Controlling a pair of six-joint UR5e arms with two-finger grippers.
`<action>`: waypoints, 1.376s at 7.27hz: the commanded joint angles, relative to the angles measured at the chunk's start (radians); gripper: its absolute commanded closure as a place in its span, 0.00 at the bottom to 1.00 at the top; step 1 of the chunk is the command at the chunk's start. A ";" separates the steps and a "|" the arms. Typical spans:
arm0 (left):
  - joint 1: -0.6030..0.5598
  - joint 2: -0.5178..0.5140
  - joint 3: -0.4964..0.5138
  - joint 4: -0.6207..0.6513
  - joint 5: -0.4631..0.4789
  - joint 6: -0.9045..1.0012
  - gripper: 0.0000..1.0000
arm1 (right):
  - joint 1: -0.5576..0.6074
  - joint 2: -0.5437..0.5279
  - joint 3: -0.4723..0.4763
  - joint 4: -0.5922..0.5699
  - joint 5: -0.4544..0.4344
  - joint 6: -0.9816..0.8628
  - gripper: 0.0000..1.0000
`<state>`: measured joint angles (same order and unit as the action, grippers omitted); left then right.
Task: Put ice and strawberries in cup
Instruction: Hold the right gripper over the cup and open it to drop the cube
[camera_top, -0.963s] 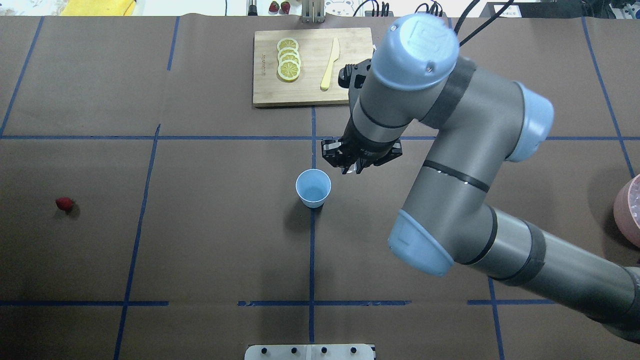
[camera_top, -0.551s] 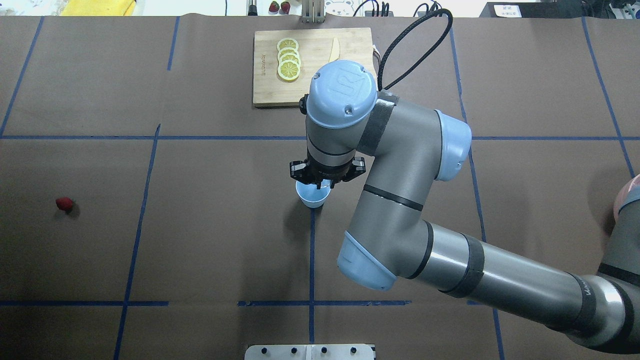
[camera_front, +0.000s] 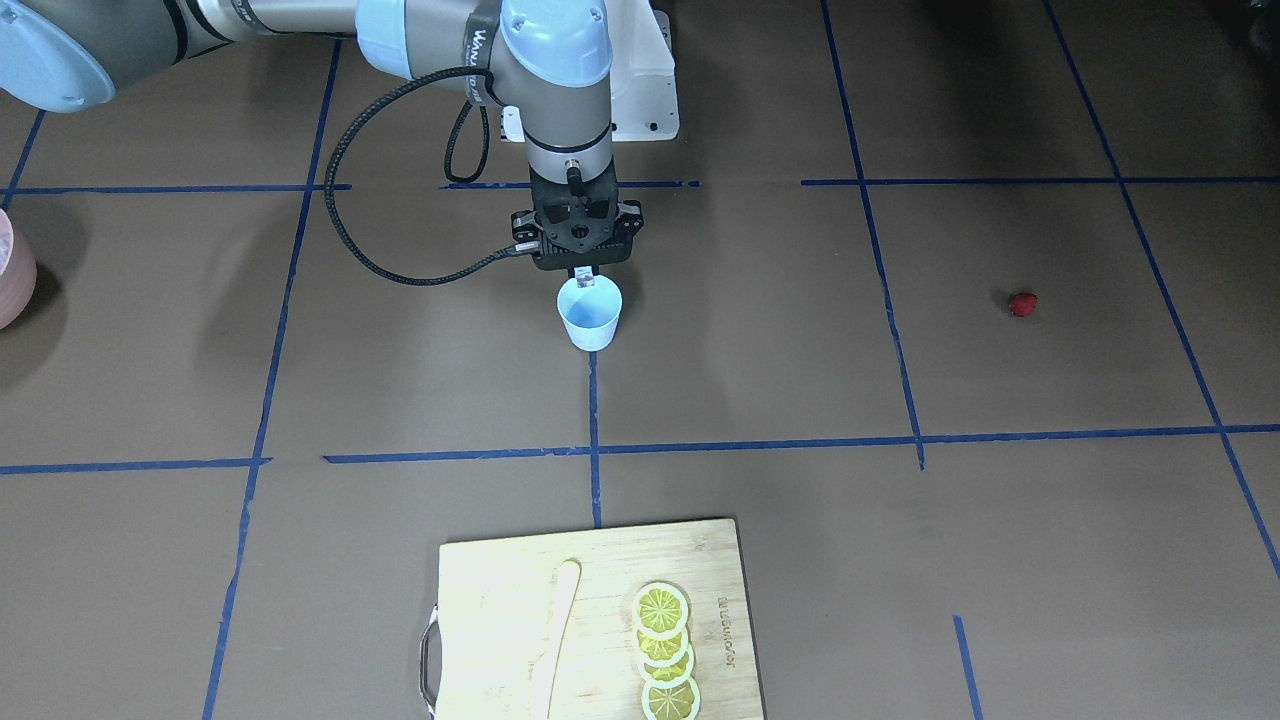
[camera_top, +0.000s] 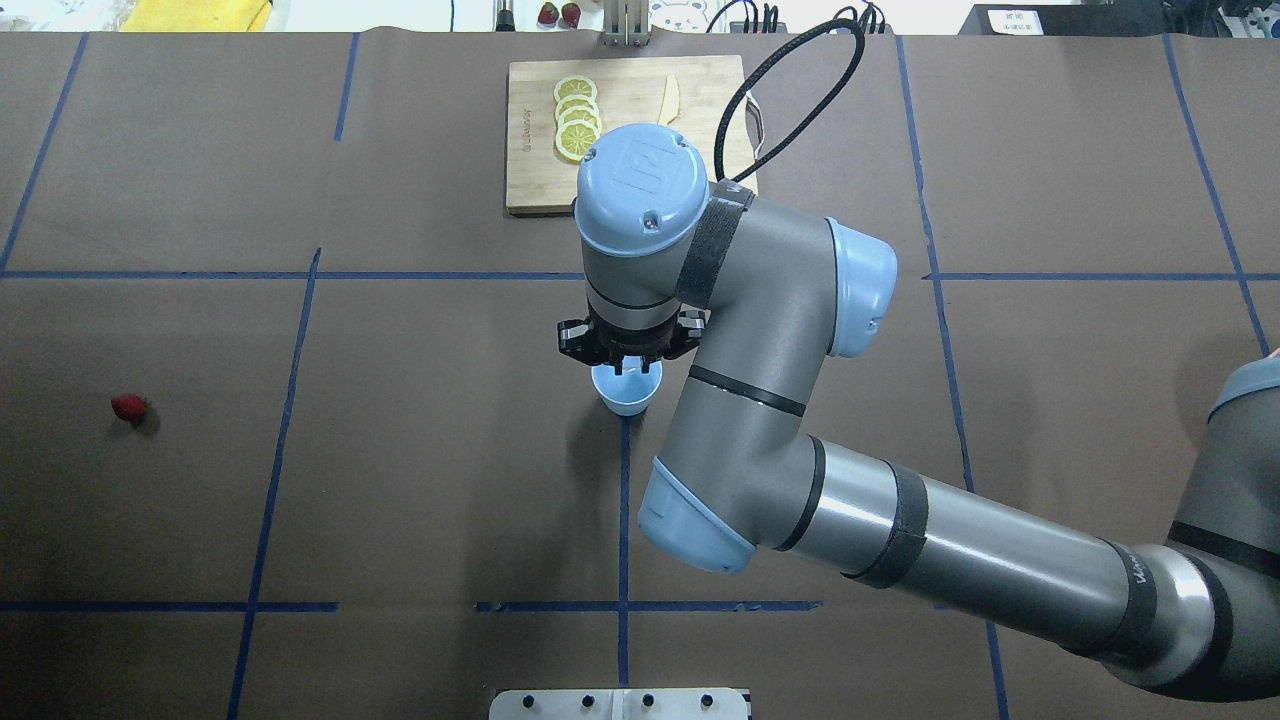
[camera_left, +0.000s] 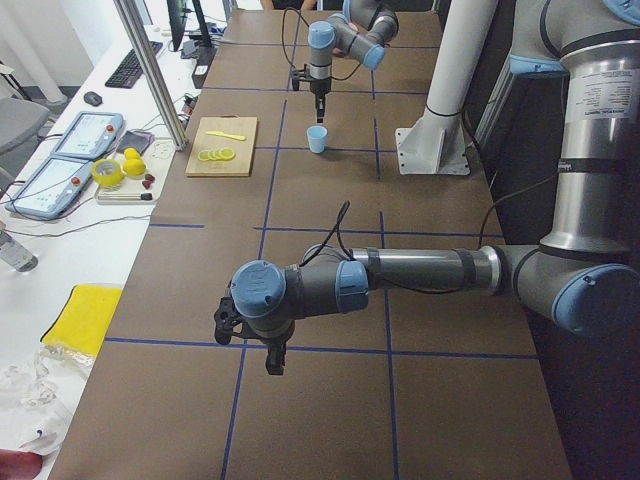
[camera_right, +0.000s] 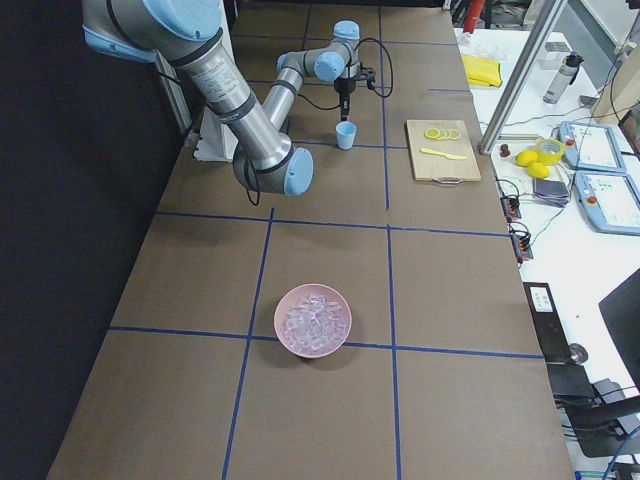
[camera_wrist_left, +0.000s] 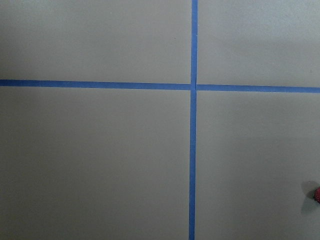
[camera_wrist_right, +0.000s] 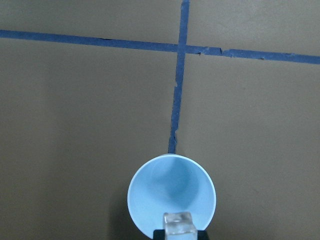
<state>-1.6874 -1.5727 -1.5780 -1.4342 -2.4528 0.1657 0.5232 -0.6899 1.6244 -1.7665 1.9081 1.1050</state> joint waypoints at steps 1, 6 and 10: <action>0.000 -0.003 0.004 0.000 0.000 0.000 0.00 | 0.000 0.013 -0.058 0.063 -0.003 0.001 1.00; 0.000 -0.004 0.004 0.000 0.000 0.000 0.00 | -0.008 0.009 -0.069 0.065 -0.004 -0.008 0.73; 0.000 -0.004 0.004 0.000 0.000 0.000 0.00 | -0.009 0.004 -0.069 0.065 -0.004 -0.008 0.31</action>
<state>-1.6874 -1.5770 -1.5743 -1.4343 -2.4528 0.1657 0.5146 -0.6842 1.5554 -1.7012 1.9042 1.0968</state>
